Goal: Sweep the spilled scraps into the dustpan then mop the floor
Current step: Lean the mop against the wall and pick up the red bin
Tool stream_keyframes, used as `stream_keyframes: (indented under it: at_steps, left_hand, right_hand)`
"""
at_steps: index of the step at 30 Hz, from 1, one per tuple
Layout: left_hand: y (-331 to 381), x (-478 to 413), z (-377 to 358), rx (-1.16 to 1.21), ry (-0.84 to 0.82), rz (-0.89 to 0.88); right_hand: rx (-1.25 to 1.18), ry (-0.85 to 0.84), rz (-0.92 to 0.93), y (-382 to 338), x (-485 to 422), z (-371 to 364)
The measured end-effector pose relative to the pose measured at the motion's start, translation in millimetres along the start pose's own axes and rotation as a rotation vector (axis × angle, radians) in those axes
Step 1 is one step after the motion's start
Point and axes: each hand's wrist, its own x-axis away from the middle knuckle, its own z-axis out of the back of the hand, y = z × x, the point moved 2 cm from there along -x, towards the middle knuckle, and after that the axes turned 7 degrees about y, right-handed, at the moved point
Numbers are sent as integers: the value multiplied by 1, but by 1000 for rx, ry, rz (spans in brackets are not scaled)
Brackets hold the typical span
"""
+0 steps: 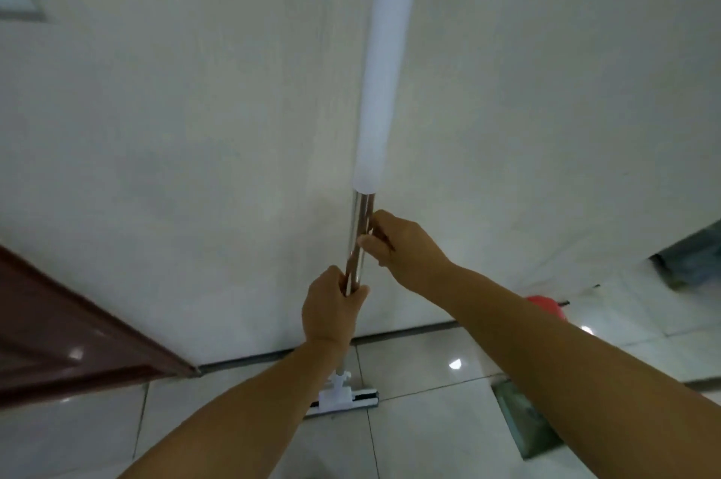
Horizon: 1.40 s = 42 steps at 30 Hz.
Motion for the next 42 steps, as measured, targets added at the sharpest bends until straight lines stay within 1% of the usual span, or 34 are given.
stream_keyframes:
  at_steps: [3, 7, 9, 10, 13, 15, 17, 19, 23, 26, 30, 35, 38, 42]
  left_hand:
    - [-2, -19, -4, 55, 24, 47]
    - [-2, -25, -8, 92, 15, 32]
    - [0, -17, -7, 136, 62, 34]
    - [2, -12, -6, 150, 105, 14]
    - [9, 7, -7, 158, 260, -165]
    - [15, 24, -12, 207, 262, -152]
    - [25, 44, -26, 243, 184, -95]
    - [40, 63, -51, 235, 48, -74]
    - [85, 100, -119, 205, -192, -190]
    - [131, 133, -178, 168, -362, -185]
    - [194, 188, -260, 125, -441, -162]
    - [264, 244, -347, 78, -522, -175]
    - [293, 262, -386, 27, -556, -216]
    - [320, 275, -425, -11, -614, -285]
  right_hand:
    - [-26, 59, -83, 15, 5, 6]
    - [40, 64, -208, 56, 35, 8]
    - [66, 78, -284, 81, 59, 10]
    - [80, 81, -326, 95, 72, 11]
    - [96, 93, -451, 133, 112, 21]
    - [112, 106, -542, 155, 138, 31]
    - [159, 127, -593, 178, 165, 45]
    - [196, 138, -629, 202, 192, 60]
    - [232, 82, -731, 258, 243, 95]
    - [126, 205, -823, 319, 283, 130]
    - [-11, 300, -899, 394, 336, 194]
    - [-122, 481, -1030, 490, 389, 295]
    - [-167, 602, -1093, 547, 396, 346]
    - [-321, 740, -1130, 599, 381, 387]
